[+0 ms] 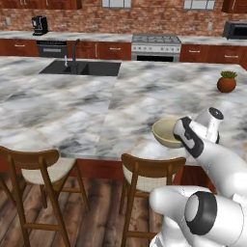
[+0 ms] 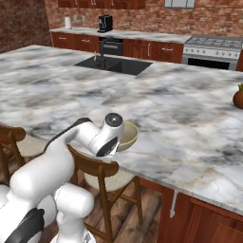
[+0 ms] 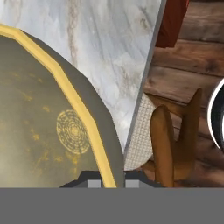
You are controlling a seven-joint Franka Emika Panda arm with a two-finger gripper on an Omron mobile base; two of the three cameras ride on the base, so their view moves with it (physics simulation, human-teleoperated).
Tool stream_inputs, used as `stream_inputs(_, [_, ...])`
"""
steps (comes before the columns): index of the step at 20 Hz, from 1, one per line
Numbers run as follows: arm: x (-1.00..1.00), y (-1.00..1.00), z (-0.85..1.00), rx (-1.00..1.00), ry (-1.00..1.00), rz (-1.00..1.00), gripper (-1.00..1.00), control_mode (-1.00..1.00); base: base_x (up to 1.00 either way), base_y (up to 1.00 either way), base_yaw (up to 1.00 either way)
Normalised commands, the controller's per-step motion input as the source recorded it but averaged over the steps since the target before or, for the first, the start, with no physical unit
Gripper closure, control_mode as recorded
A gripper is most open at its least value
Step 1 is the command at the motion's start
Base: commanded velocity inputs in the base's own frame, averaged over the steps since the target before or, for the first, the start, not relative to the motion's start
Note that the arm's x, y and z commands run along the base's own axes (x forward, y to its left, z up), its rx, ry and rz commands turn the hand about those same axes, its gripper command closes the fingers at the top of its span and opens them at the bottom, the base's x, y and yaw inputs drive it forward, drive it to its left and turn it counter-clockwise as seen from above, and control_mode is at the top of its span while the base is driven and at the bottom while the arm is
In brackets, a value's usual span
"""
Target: Pick up the bowls from the cabinet and place each bowl in front of a stool on the dining counter.
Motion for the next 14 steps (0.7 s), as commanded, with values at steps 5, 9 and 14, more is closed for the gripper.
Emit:
stream_inputs(5, [0.32,-0.09,-0.13,0.00,0.00,0.00,1.00,-1.00,0.00,0.00,0.00])
stream_inputs(9, [0.38,-0.08,-0.01,0.00,0.01,0.00,1.00,-1.00,0.00,0.00,0.00])
stream_inputs(14, [0.41,-0.07,-0.02,0.00,0.00,0.00,1.00,-1.00,0.00,0.00,0.00])
